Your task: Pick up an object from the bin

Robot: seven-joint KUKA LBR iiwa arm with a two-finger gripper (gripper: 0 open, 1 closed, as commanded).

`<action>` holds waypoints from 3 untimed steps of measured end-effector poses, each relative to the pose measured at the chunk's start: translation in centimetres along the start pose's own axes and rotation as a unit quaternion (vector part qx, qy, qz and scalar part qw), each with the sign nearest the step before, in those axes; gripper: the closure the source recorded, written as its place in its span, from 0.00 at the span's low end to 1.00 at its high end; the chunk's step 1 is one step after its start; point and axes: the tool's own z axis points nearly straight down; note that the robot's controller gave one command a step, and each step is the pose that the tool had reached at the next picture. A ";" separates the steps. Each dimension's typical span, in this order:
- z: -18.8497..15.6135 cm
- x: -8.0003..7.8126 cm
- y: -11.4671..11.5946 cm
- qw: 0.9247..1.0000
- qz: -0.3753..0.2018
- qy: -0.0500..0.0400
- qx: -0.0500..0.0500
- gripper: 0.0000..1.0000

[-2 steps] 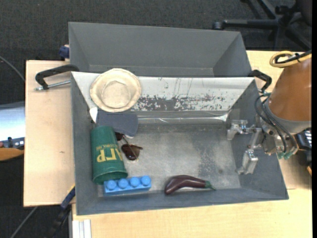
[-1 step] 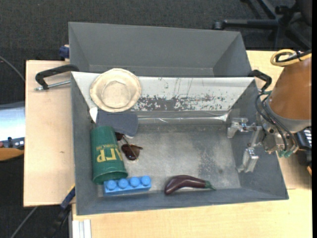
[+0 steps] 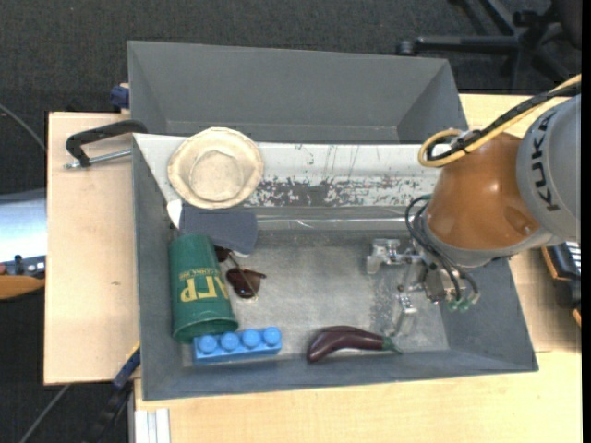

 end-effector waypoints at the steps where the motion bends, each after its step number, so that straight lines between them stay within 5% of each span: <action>1: 1.1 0.0 4.9 0.988 -0.156 0.000 0.000 0.00; 2: 1.4 0.3 6.4 0.988 -0.152 -0.001 -0.001 0.00; 3: 5.2 0.0 -0.2 0.984 -0.176 0.000 0.000 0.00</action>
Offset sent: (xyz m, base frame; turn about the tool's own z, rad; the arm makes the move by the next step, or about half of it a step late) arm -0.0072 0.0663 -0.0159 -0.2929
